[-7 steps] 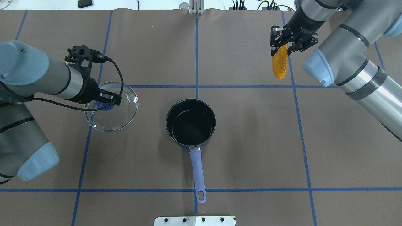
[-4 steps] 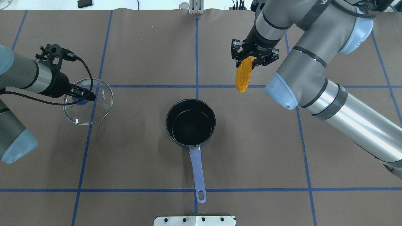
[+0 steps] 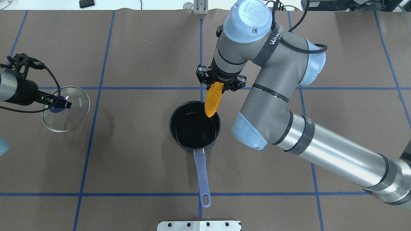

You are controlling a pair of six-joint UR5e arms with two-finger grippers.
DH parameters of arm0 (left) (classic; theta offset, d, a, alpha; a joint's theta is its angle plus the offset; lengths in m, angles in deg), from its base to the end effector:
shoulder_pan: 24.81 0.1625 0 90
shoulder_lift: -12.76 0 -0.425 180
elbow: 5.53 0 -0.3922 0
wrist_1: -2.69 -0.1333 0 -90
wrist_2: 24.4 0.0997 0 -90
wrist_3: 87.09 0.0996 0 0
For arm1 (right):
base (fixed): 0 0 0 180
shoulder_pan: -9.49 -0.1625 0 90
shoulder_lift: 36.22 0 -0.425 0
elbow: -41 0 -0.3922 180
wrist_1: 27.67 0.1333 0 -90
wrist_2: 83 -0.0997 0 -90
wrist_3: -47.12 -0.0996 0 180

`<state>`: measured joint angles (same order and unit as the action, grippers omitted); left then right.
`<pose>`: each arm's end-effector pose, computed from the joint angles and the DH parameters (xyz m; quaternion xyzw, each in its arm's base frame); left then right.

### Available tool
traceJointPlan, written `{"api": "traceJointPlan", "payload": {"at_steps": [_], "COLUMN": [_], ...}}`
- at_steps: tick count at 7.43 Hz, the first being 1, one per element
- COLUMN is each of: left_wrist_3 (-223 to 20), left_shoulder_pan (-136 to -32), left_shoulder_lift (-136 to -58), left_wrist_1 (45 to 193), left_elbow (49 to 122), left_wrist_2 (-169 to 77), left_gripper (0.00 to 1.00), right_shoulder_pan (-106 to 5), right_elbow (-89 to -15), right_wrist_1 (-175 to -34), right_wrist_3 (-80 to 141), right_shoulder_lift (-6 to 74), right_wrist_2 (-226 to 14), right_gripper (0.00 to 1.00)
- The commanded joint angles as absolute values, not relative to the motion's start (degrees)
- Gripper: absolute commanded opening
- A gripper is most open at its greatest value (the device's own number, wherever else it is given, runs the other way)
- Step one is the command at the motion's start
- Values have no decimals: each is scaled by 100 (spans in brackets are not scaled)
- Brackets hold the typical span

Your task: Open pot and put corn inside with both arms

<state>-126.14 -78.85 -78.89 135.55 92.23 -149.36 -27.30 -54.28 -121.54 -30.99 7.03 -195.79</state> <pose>0.2464 -0.4695 0.4943 0.1691 0.4697 0.1092 0.8596 -0.4925 -0.4866 0.1315 0.0005 -0.4388 0.1142 0.8913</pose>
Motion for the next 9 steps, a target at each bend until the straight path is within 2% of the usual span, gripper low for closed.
{"api": "traceJointPlan", "payload": {"at_steps": [1, 6, 7, 8, 9], "left_wrist_3": [-12602, -12602, -12602, -12594, -12593], "left_shoulder_pan": [-7930, -8114, -8114, -8114, -8114], "left_shoulder_lift": [-7566, -7539, -7496, -7391, -7381], "left_wrist_1": [13856, 13848, 13848, 13856, 13848], "left_elbow": [9230, 9230, 9212, 9221, 9204], "left_wrist_2": [-14973, -15200, -15193, -15184, -15132], "left_gripper": [48, 48, 48, 48, 48], "right_shoulder_pan": [-2225, -1697, -1696, -1696, -1705], "right_elbow": [-5383, -4927, -4926, -4909, -4900], "right_wrist_1": [-12145, -12083, -12083, -12083, -12083], "right_wrist_3": [-3347, -3356, -3330, -3330, -3304], "right_shoulder_lift": [605, 597, 562, 535, 518], "right_wrist_2": [-19130, -18671, -18662, -18654, -18593], "right_gripper": [44, 45, 48, 67, 99]}}
